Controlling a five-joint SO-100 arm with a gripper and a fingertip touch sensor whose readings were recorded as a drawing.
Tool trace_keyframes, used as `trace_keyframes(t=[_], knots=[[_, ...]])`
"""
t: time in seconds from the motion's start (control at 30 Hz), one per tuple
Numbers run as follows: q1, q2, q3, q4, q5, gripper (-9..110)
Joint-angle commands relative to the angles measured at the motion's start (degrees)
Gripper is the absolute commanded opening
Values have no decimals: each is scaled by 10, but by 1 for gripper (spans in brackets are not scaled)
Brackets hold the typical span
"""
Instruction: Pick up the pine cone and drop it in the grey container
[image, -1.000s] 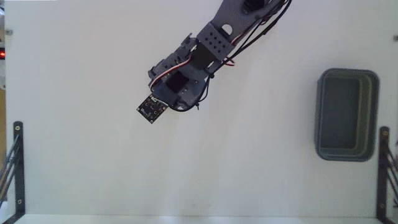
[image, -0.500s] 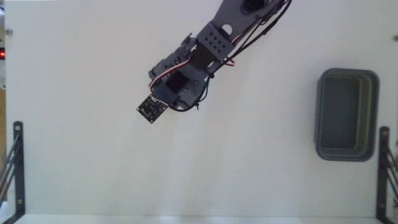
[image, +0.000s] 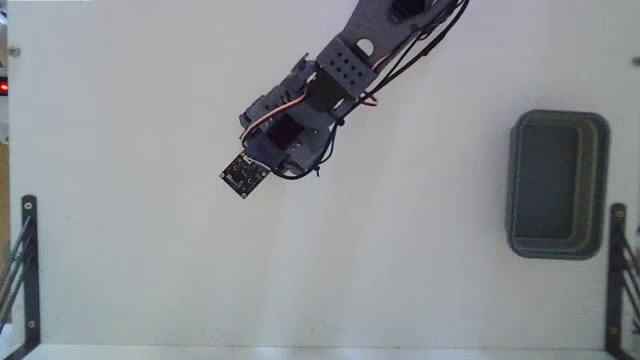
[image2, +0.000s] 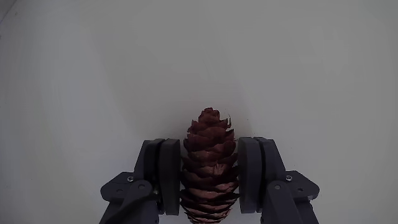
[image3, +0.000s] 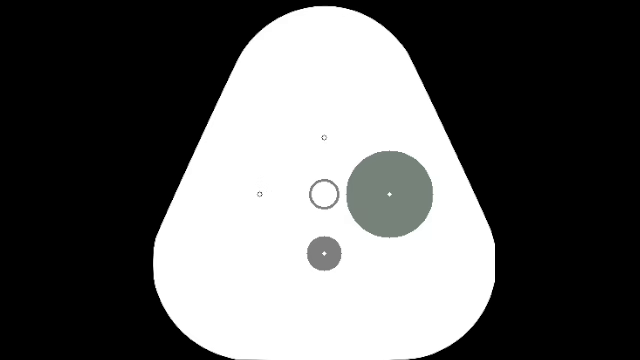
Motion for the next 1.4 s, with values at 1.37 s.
trace_keyframes(t=[1.37], knots=[[10, 12, 1, -8, 3, 44]])
